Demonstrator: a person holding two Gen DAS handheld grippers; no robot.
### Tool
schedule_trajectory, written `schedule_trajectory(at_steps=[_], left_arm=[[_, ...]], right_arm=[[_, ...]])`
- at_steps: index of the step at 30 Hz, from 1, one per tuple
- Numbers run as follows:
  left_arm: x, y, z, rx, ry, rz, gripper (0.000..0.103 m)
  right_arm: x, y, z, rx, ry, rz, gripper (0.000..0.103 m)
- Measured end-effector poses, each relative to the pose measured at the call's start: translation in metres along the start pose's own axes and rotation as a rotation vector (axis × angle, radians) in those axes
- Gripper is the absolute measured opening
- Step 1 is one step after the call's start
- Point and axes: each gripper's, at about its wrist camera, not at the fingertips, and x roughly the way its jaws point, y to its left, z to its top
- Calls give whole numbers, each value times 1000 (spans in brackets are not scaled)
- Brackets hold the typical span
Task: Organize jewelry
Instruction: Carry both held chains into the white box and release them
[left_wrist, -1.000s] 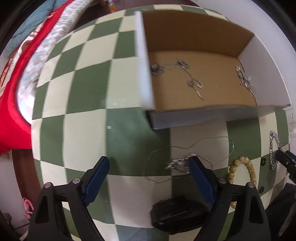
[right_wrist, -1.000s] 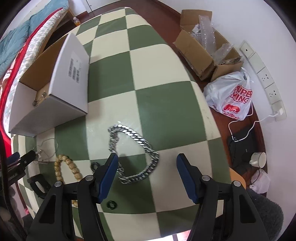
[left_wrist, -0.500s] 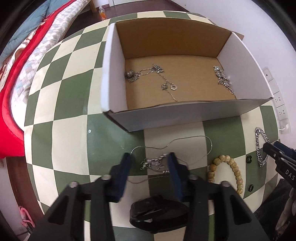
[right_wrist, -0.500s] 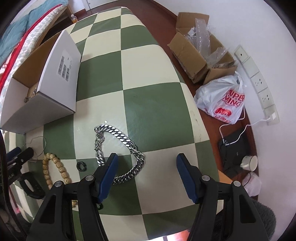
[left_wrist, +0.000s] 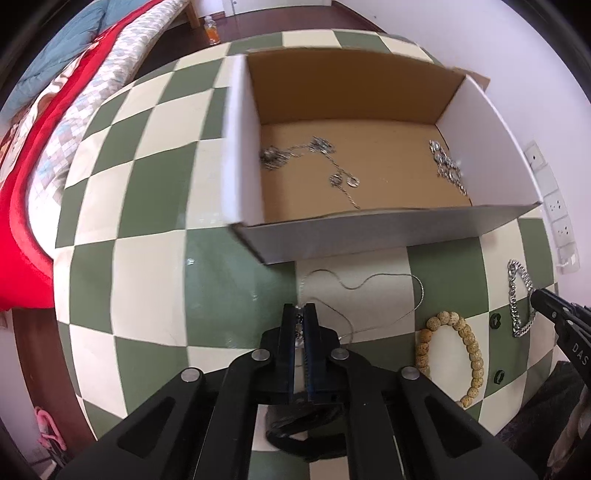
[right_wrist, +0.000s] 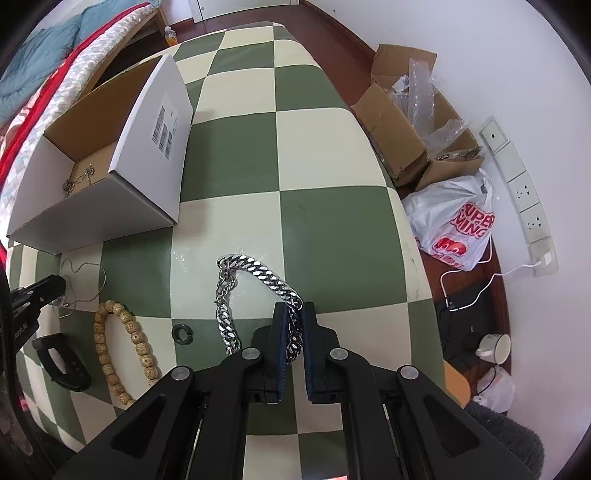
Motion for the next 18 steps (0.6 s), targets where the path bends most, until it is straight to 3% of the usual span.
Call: schedule_trajectory(at_steps=[10, 18], left_arm=[[-73, 57, -3, -109, -111, -55, 1], [-125, 63, 20, -124, -213, -83, 1]], right_arm=[[-36, -3, -1, 38, -58, 103, 4], [-74, 1, 8, 42, -114, 183, 4]])
